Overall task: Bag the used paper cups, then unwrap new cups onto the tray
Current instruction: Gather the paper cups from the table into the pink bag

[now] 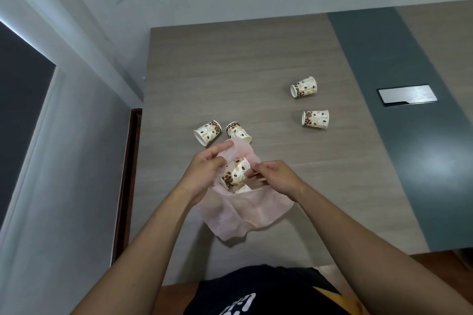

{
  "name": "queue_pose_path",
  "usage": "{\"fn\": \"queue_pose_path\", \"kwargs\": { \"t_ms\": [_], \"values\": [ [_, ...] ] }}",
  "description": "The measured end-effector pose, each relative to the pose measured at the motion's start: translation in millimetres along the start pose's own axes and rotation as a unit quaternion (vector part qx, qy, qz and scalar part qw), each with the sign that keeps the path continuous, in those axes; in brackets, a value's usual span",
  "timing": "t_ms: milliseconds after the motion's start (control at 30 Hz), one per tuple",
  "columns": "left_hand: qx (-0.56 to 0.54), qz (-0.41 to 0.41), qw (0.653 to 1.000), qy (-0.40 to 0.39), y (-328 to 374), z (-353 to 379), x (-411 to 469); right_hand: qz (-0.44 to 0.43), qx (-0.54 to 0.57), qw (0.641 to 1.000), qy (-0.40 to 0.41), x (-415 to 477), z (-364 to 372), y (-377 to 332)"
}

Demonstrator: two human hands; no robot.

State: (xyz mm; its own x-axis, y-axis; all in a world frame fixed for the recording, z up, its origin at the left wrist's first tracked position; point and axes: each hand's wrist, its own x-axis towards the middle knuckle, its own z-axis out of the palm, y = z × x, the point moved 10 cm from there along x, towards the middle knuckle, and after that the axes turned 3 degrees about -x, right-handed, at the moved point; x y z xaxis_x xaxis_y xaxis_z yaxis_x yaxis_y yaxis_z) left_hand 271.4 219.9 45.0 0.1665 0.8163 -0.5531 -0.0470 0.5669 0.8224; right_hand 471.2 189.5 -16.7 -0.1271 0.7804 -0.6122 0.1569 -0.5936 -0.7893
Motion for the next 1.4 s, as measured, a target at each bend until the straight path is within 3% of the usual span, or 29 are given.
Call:
{"fn": "queue_pose_path", "kwargs": {
  "t_ms": [233, 500, 800, 1267, 1400],
  "values": [
    [-0.045, 0.017, 0.997, -0.052, 24, 27, 3, -0.016, -0.191, 0.981, -0.036, 0, 15, 2],
    [-0.085, 0.028, 0.995, -0.051, 67, 64, 38, -0.061, -0.125, 0.986, 0.094, 19, -76, -54],
    [-0.046, 0.010, 0.999, 0.001, 62, 79, 91, -0.033, -0.089, 0.973, 0.209, 80, -222, -74],
    [-0.064, -0.055, 0.995, 0.062, 25, 120, 129, -0.011, -0.198, 0.947, 0.253, 272, -366, -68],
    [-0.041, -0.066, 0.994, 0.074, 21, 123, 130, -0.002, -0.206, 0.951, 0.232, 278, -362, -95]
  ]
}}
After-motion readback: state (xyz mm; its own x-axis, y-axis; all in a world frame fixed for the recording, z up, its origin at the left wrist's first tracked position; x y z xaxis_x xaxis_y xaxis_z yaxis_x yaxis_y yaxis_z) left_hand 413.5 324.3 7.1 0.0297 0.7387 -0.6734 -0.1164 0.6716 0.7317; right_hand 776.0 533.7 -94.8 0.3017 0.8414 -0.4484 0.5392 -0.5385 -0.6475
